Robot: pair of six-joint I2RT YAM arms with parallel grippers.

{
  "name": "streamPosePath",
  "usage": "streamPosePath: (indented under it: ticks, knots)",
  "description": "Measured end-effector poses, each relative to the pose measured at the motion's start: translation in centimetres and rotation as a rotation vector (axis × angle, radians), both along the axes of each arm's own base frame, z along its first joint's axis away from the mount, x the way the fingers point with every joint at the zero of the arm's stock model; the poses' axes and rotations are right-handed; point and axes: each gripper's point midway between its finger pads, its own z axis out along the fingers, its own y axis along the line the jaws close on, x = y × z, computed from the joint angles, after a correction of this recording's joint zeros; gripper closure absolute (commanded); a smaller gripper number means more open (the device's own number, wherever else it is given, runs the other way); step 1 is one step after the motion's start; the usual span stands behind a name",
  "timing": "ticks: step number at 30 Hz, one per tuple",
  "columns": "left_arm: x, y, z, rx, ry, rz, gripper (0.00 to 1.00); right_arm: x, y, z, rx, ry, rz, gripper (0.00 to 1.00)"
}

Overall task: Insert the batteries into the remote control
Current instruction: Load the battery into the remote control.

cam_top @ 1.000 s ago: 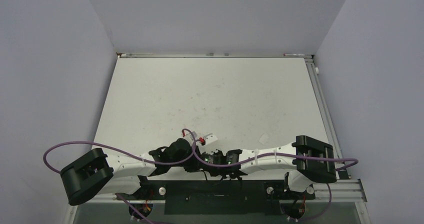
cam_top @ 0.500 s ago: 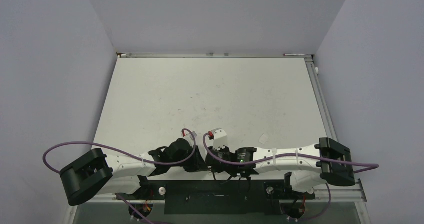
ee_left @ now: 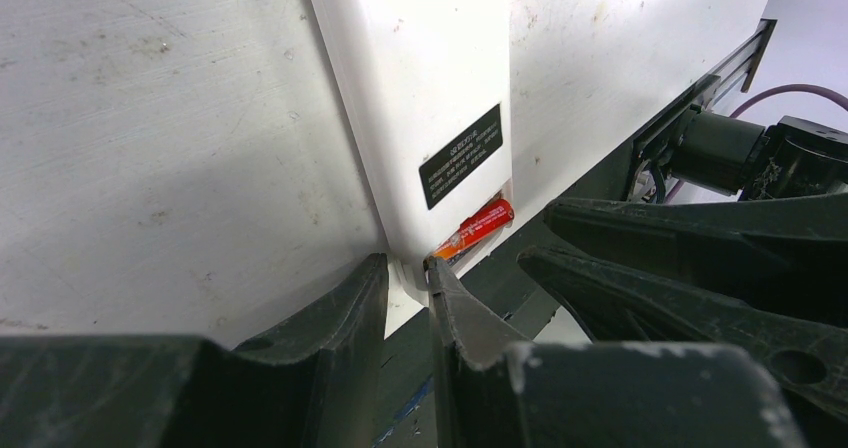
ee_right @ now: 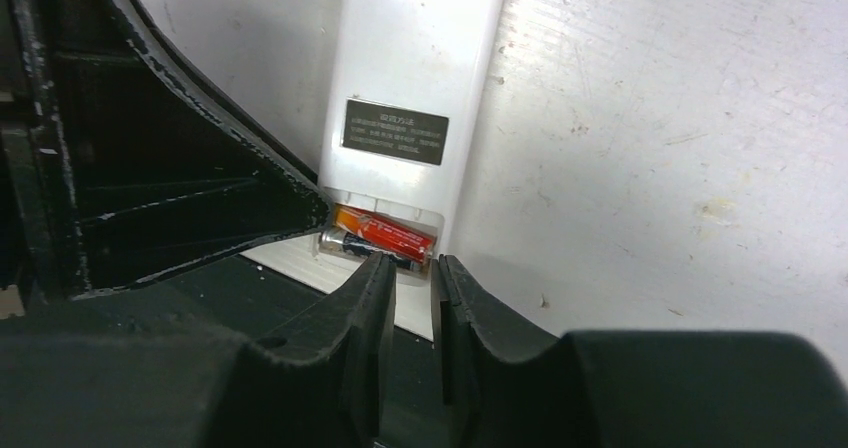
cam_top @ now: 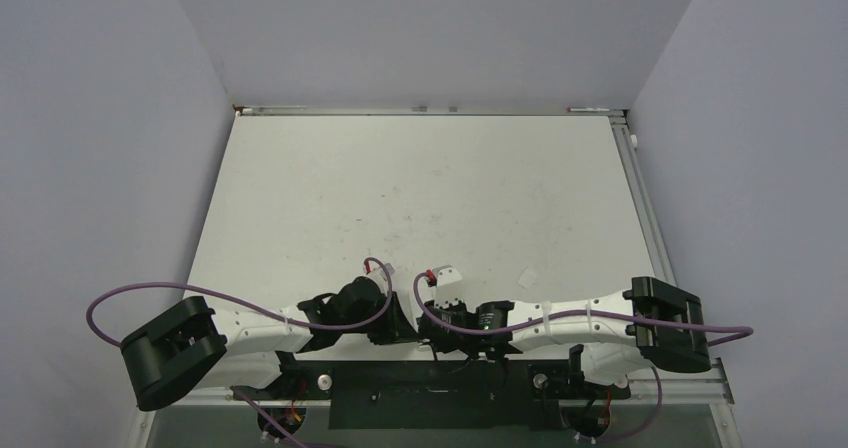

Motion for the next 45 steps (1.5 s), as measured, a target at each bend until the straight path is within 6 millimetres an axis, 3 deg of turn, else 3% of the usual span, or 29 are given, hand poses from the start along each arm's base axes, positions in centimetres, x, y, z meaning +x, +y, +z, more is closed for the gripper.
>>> streamPosePath:
  ticks: [8, 45]
  knots:
    - [0.0, 0.0, 0.0, 0.000, 0.000, 0.000, 0.81, 0.0, 0.8, 0.2, 0.033, 0.005, 0.001, 0.81]
    - [0.0, 0.0, 0.0, 0.000, 0.000, 0.000, 0.82, -0.2, 1.0, -1.3, 0.008, 0.023, -0.008, 0.88]
